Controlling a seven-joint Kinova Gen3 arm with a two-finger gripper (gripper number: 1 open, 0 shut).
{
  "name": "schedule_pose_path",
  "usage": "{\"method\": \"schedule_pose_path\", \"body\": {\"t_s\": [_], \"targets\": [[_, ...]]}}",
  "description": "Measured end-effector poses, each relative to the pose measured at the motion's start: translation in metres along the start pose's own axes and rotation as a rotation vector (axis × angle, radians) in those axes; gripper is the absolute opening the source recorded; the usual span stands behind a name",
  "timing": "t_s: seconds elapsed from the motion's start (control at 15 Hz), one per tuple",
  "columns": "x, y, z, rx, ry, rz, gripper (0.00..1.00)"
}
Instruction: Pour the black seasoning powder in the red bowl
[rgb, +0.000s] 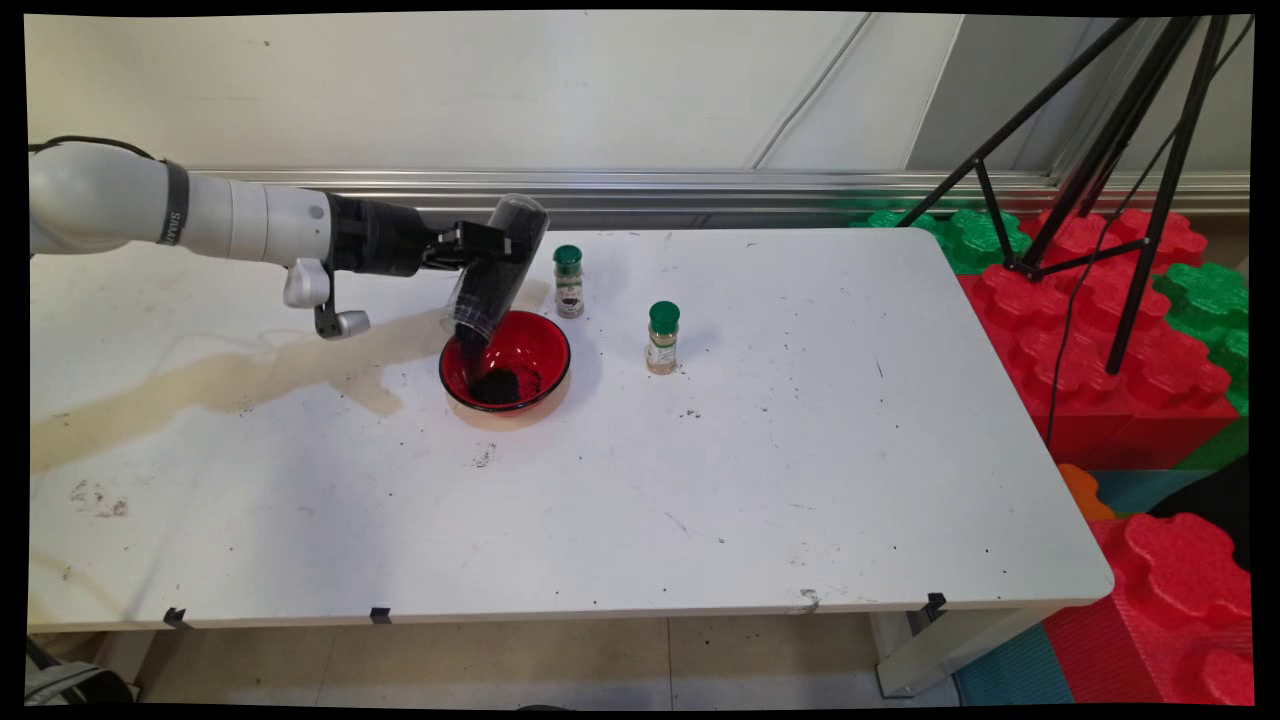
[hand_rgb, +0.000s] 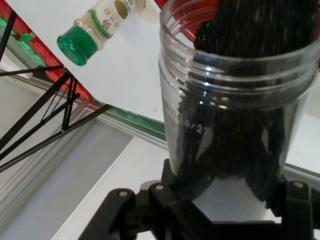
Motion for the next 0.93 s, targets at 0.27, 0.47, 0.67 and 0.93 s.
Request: {"method": "schedule_pose_path", "body": {"t_s": [0.27,0.47,0.67,0.93], "targets": [[0.0004,-0.0004,0.0002,0.0,-0.001,0.014,0.0],[0.0006,-0.0009,0.0004,0.001,-0.001,0.026,0.0],[0.001,-0.0016,0.001,0.002,-0.002,0.038,0.0],[0.0012,-0.0018,0.0026,0.003,-0.001,0.058,0.0]]}}
